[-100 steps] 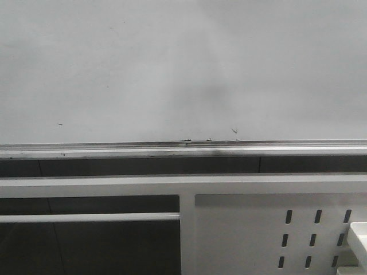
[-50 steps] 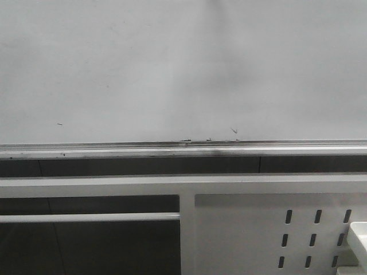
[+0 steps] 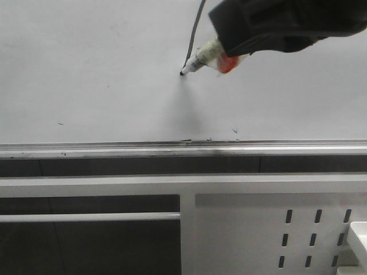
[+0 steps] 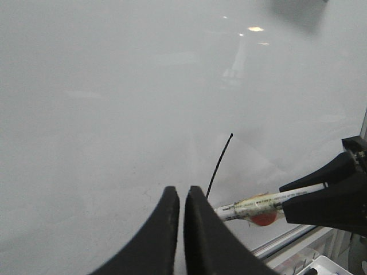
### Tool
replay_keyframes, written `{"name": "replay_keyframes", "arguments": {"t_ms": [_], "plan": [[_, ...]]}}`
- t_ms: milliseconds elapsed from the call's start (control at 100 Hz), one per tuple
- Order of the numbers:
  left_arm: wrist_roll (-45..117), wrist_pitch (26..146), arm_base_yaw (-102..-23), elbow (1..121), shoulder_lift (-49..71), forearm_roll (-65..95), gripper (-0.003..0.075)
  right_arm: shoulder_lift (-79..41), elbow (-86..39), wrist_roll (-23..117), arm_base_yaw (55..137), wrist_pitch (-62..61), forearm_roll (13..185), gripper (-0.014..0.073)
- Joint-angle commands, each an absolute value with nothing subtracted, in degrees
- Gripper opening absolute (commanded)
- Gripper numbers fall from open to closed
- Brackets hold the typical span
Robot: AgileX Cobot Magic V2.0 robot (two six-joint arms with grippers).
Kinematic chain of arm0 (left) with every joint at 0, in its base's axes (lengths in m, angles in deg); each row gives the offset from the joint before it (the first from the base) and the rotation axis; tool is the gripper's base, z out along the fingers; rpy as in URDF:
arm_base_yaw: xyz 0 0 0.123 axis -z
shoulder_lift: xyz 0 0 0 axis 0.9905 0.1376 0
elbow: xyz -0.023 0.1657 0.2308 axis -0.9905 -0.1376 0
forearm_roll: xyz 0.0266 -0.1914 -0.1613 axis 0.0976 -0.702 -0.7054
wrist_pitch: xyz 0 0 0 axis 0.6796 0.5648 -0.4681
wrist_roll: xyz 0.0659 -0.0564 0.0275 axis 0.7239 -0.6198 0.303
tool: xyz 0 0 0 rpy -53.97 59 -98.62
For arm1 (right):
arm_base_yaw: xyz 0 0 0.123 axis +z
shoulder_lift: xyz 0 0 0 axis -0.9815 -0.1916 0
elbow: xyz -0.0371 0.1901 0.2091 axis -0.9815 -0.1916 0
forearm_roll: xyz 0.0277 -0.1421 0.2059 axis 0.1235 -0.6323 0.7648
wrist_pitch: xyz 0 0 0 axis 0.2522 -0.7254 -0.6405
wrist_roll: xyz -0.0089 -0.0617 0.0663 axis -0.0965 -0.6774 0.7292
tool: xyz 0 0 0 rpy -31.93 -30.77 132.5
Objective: Write number 1 on whiteboard
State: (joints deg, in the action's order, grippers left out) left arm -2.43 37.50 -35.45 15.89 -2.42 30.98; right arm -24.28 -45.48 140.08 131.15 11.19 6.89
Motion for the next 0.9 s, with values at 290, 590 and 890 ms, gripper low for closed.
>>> {"name": "replay_keyframes", "arguments": {"t_ms": [290,590,890], "plan": [[-2.4,34.4,-35.3,17.5,-2.7,37.5,-0.0006,-19.1,-44.1,139.8,134.3,5.6,10.0,-0.0069],[-2.4,37.3,-35.3,17.6,1.3,62.0,0.0278,-17.0,-44.1,123.6,142.6,17.7,27.1,-0.0071],[-2.4,37.2,-35.3,21.0,11.3,74.8,0.0417,-17.9,-37.8,111.6,142.8,23.7,40.0,-0.0071]]}}
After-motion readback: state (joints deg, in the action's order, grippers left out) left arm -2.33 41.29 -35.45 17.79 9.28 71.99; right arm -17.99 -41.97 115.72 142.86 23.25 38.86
